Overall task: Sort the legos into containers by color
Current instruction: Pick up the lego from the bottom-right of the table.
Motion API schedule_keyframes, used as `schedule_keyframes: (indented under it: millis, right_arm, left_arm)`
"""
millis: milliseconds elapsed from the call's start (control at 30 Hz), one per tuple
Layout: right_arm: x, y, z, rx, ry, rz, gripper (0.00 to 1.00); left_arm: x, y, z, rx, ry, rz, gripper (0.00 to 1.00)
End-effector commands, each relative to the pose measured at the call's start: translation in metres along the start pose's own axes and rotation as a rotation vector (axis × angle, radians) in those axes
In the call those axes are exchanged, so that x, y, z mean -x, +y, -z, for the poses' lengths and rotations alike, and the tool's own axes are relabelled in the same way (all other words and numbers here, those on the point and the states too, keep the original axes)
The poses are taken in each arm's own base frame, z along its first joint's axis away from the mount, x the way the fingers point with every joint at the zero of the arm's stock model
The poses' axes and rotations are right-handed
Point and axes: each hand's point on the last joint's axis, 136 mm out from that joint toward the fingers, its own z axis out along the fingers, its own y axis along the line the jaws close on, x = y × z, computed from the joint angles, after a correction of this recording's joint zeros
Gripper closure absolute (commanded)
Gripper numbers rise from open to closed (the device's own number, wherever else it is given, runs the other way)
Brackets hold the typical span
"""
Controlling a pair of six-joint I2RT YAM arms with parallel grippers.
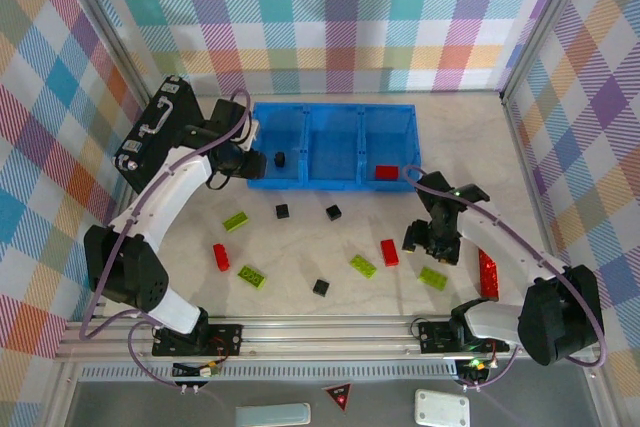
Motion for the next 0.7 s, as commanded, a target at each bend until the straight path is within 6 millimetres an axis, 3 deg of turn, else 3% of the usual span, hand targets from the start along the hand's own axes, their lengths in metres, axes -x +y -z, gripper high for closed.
schedule_keyframes:
  millis: [0, 267, 667]
  right_arm:
    - [-0.004, -0.004, -0.002, -0.002, -0.010, -0.063, 0.25]
    - [-0.013, -0.020, -0.009, -0.036, -0.033, -0.151, 0.22]
    - [-0.023, -0.024, -0.029, -0.012, -0.024, -0.219, 0.19]
  left_arm:
    - [0.008, 0.010, 0.004, 0.031, -0.064, -0.020, 0.52]
    - [0.006, 0.015, 0.000, 0.045, -0.079, -0.024, 0.52]
    - [0.003, 0.015, -0.010, 0.017, -0.070, -0.009, 0.52]
